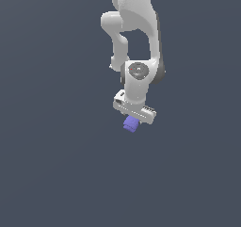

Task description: Pick up the object and move it to a goal position.

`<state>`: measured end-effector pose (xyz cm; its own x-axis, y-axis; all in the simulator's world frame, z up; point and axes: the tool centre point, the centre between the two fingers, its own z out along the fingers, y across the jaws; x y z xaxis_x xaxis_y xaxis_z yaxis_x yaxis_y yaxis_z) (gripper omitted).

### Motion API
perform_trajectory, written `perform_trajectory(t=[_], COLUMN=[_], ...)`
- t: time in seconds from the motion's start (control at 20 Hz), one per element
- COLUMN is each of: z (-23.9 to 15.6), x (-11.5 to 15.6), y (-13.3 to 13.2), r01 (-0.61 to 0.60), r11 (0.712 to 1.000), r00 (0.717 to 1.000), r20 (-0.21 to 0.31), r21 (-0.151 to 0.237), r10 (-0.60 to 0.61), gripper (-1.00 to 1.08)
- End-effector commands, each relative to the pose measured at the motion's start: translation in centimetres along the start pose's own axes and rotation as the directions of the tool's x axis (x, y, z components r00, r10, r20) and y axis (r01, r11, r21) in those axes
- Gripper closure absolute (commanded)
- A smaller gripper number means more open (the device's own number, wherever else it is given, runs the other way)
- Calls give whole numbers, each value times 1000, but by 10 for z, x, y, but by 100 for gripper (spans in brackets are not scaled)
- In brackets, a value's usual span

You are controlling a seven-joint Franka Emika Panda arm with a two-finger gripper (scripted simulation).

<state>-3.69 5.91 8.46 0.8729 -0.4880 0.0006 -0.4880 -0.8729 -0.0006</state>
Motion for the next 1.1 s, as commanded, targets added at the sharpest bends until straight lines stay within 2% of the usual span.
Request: perform_trajectory(t=[0.0,0.3,0.55,0.6,1.05], z=[9,37,43,43,43], x=[-1,-1,-1,-1,-1], y=[0,1,0,0,0], r01=[-1,-3,-4,-4,-4], r11=[1000,1000,1000,1000,1000], r00=[1000,1000,1000,1000,1000], r20=[1,1,1,1,1], r21=[-1,-1,-1,-1,-1], r10=[1,3,4,4,4], gripper=[-92,-92,-92,108,108])
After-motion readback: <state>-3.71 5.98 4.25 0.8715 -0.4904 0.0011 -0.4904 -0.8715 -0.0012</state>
